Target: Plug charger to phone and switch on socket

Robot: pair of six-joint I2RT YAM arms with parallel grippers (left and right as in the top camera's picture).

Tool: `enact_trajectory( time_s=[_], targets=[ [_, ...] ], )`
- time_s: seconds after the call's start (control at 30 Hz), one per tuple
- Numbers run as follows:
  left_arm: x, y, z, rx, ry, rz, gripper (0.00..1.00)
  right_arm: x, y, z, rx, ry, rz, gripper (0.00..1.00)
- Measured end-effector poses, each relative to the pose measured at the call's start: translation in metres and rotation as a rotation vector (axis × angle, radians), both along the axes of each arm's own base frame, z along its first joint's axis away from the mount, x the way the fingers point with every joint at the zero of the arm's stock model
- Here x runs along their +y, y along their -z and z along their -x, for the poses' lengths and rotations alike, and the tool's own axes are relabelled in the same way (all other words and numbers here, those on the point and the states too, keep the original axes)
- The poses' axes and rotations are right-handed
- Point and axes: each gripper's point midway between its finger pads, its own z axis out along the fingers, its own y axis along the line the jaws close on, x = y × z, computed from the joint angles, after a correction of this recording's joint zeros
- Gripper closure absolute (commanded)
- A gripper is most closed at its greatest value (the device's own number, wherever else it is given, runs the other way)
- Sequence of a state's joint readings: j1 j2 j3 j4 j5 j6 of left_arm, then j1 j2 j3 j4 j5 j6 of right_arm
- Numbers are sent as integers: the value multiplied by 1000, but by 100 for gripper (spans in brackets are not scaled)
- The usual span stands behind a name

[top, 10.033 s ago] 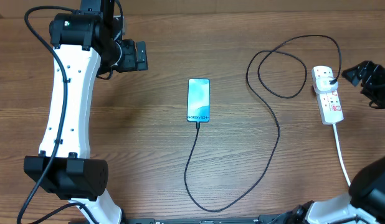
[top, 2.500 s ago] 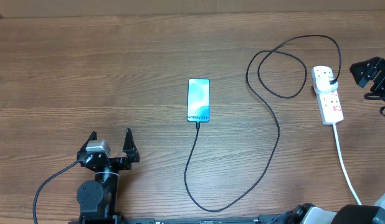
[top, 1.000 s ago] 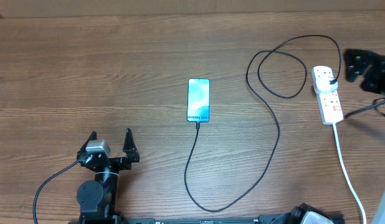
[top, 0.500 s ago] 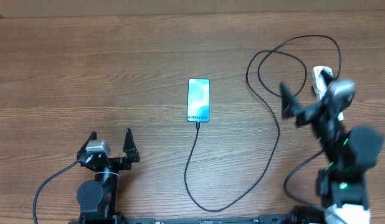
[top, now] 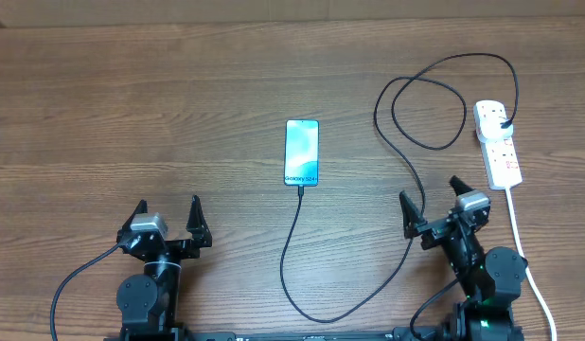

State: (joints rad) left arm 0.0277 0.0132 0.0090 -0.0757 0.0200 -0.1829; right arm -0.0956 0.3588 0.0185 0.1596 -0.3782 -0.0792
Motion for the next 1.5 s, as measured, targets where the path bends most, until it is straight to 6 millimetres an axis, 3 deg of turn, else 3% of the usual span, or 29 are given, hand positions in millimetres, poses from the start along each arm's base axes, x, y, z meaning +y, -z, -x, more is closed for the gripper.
enact_trajectory(
  time_s=[0.2, 0.47, 0.63, 1.5],
  targets=[
    [0, 0, 0, 0, 0, 0, 0, -8, 26, 10, 110, 54, -1, 0],
    [0, 0, 0, 0, 0, 0, 1, -15, -2, 12, -13, 101, 13, 0],
    [0, 0, 0, 0, 0, 0, 0, -16, -29, 16, -134, 109, 19, 0],
    [0, 0, 0, 0, 0, 0, 0, -17, -26, 17, -123, 116, 19, 0]
  ],
)
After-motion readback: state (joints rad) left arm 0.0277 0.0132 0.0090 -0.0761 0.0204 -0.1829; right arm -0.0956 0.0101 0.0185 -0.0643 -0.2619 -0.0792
